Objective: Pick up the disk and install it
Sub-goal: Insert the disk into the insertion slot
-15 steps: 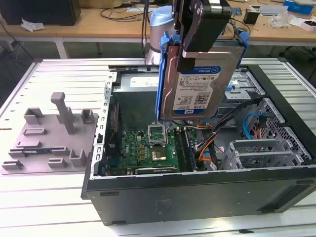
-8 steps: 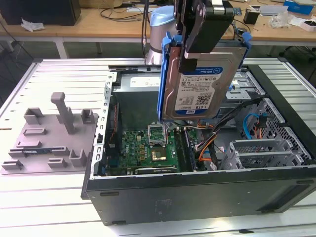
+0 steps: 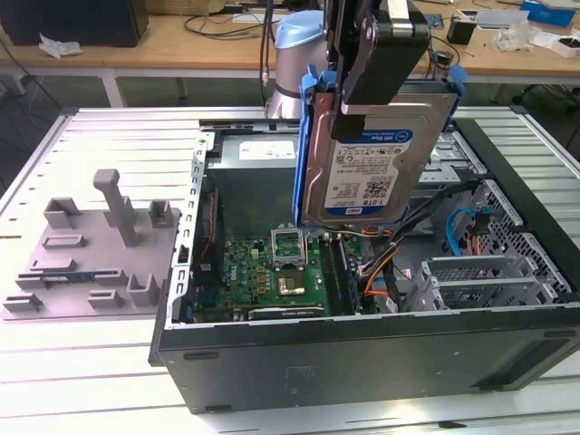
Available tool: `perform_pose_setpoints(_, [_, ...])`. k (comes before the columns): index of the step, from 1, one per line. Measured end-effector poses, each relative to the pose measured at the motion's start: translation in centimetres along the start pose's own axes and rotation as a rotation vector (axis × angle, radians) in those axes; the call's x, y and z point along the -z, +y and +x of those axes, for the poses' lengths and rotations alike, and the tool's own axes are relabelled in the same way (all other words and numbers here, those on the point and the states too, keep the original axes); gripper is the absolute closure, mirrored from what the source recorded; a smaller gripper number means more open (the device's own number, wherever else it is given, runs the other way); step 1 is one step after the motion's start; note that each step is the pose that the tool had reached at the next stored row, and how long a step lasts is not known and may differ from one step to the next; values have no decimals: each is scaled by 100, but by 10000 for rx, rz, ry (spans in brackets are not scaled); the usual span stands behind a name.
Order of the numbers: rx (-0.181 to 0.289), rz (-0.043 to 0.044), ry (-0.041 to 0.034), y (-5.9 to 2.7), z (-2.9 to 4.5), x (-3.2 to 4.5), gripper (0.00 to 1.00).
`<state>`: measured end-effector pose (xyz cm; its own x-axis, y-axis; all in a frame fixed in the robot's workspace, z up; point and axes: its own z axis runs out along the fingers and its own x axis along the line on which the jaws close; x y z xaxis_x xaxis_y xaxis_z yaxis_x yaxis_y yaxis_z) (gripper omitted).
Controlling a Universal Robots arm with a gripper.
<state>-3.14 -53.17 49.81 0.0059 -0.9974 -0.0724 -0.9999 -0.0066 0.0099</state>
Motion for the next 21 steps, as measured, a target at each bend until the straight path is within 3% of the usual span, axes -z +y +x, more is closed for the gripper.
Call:
perform_pose_setpoints(7, [-402,62,1,-59,2,-21,64])
perform_pose_setpoints(9, [-408,63,53,-114,2,-21,64])
perform_pose_setpoints(14, [-410,66,265,-307,4,-25,64])
perform_pose_setpoints(16, [-409,67,289,-380,5,-28,64])
perform_pose_setpoints(21, [-409,70,294,-696,7,-37,64])
